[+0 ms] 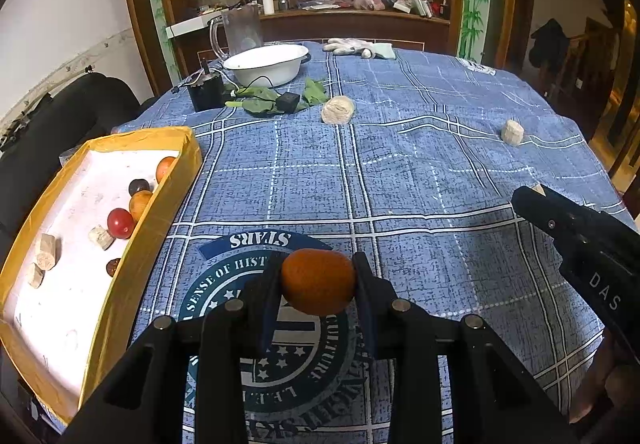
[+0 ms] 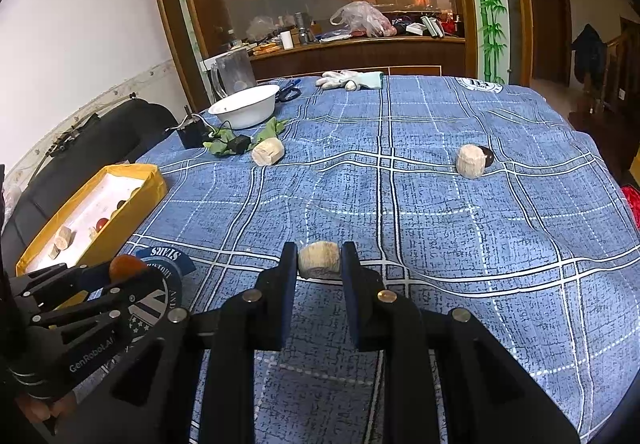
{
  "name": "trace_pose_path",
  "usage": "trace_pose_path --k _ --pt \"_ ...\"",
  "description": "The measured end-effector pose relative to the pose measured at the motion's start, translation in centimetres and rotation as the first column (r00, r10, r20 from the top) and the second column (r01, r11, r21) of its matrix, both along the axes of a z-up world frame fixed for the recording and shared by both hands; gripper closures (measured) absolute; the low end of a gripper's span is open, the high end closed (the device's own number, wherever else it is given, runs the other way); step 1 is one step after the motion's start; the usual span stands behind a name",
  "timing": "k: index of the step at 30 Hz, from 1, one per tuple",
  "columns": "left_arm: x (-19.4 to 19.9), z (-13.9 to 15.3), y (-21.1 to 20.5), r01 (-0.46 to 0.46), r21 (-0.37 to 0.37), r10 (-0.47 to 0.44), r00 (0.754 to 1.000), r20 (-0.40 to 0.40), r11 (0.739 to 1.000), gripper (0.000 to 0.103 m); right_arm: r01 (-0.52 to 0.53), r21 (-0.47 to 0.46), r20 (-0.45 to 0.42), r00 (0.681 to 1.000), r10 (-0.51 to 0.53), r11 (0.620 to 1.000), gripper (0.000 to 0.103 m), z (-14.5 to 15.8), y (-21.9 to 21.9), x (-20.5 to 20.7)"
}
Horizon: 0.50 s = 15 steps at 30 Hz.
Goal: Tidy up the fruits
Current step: 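Carry the cork disc in the right tool toward the tray while the left tool carries the orange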
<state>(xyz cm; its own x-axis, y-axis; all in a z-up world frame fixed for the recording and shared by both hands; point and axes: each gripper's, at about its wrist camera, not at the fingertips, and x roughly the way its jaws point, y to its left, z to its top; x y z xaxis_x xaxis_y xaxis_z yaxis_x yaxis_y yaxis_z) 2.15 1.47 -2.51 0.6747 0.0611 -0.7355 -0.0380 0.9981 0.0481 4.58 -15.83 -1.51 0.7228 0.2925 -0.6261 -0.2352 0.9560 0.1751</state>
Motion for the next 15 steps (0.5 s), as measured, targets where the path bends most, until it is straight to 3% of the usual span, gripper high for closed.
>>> trace_pose_path --k 15 --pt "-0.2 0.0 1.6 -0.031 -0.02 0.031 1.0 0.0 0.999 0.07 -0.001 -0.025 -0.009 1.0 0.001 1.0 0.08 -0.1 0.3 0.0"
